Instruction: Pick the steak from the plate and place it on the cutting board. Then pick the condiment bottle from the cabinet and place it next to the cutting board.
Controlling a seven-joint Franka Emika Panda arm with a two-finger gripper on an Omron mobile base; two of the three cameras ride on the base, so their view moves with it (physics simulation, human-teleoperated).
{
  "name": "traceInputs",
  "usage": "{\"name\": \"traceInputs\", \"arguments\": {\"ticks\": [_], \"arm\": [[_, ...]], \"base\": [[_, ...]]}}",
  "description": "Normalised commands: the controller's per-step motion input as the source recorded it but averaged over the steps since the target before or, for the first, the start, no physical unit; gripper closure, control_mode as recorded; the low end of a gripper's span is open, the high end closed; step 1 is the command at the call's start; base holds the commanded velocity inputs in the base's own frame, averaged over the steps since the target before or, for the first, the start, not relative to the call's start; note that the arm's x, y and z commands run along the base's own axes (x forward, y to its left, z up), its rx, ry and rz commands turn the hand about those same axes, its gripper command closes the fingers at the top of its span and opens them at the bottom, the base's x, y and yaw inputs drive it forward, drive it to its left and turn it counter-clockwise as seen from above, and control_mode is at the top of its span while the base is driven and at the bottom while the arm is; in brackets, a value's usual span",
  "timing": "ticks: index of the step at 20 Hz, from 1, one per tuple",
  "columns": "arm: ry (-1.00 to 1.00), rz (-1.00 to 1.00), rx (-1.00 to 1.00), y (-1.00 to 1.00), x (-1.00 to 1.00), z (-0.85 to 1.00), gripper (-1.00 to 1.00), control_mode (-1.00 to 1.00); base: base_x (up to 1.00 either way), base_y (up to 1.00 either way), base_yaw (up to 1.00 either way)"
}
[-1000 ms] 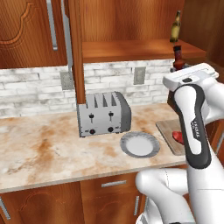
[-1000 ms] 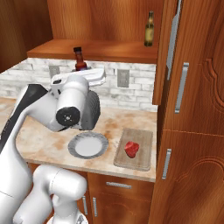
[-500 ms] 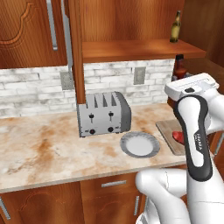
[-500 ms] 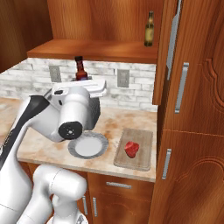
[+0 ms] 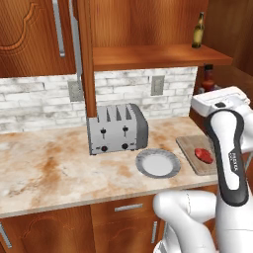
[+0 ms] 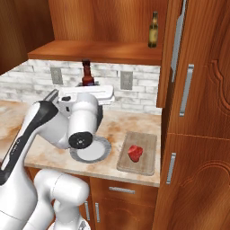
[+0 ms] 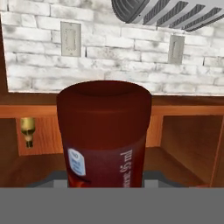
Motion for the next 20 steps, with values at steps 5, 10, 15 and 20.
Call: {"name": "traceInputs", "arguments": {"ticks": [5, 10, 15, 20], "arm": [[-0.01, 0.12, 0.00, 0.00, -0.17, -0.45, 1.00, -1.00], [-0.01, 0.12, 0.00, 0.00, -0.18, -0.43, 1.00, -1.00], [-0.02, 0.11, 0.00, 0.00, -0.21, -0.35, 1.00, -1.00], [-0.04, 0.10, 0.00, 0.00, -0.21, -0.30, 1.00, -1.00]], "base": [[0.00, 0.00, 0.00], [0.00, 0.00, 0.00], [0.00, 0.00, 0.00], [0.00, 0.00, 0.00]]}}
